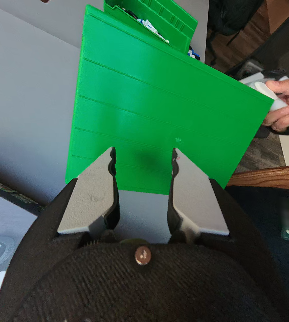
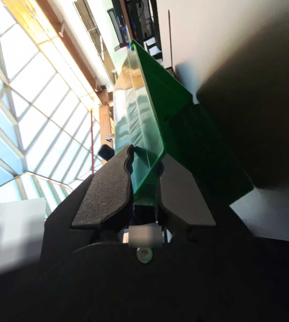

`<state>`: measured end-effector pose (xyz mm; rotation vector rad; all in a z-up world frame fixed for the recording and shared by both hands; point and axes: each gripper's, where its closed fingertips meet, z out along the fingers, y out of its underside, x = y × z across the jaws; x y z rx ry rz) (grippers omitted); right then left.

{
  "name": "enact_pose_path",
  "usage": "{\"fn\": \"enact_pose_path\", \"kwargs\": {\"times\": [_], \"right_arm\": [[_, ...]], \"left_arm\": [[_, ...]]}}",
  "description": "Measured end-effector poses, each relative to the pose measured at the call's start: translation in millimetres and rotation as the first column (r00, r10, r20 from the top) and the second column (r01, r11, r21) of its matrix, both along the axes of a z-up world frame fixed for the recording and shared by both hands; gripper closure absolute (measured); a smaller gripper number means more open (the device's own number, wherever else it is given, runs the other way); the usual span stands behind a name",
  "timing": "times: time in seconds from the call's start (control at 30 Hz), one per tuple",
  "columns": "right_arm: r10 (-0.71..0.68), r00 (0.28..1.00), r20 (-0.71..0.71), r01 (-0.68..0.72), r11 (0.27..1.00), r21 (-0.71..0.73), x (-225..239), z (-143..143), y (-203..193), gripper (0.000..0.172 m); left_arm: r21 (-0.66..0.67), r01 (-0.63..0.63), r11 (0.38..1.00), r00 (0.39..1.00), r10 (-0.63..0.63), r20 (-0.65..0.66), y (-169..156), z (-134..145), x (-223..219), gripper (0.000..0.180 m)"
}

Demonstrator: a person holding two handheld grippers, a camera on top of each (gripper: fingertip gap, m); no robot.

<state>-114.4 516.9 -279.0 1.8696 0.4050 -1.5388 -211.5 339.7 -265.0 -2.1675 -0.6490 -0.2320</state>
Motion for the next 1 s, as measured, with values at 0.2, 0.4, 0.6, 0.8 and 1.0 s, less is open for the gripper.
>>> {"fn": "enact_pose_path", "kwargs": {"times": [0.2, 0.4, 0.6, 0.8, 1.0], "right_arm": [[0.206, 0.972, 0.113, -0.227, 0.947, 0.225, 4.0, -32.8, 7.1, 0.123], [0.492, 0.814, 0.309, -0.575, 0.608, 0.547, 23.4, -69.8, 16.3, 0.13], [0.592, 0.79, 0.162, -0.461, 0.398, 0.793, -13.3, -53.5, -5.7, 0.139], [0.667, 0.733, 0.131, -0.474, 0.363, 0.802, -27.6, -54.8, -44.9, 0.128], [0.591, 0.807, 0.021, -0.314, 0.398, 0.862, -43.0, -7.5, -53.3, 0.139]], "left_arm": [[-0.055, 0.035, 0.998, 0.999, -0.033, 0.037, -7.8, -15.6, 42.9, 0.119], [-0.097, -0.025, 0.995, 0.992, 0.036, 0.118, -35.2, -26.2, 87.4, 0.12], [-0.207, -0.12, 0.971, 0.979, 0.15, 0.138, -75.1, -33.4, 144.1, 0.122], [-0.295, -0.342, 0.892, 0.914, 0.389, 0.116, -166.4, -43.6, 184.4, 0.129], [-0.504, -0.553, 0.663, 0.775, 0.631, -0.019, -361.3, -79.5, 192.3, 0.132]]}}
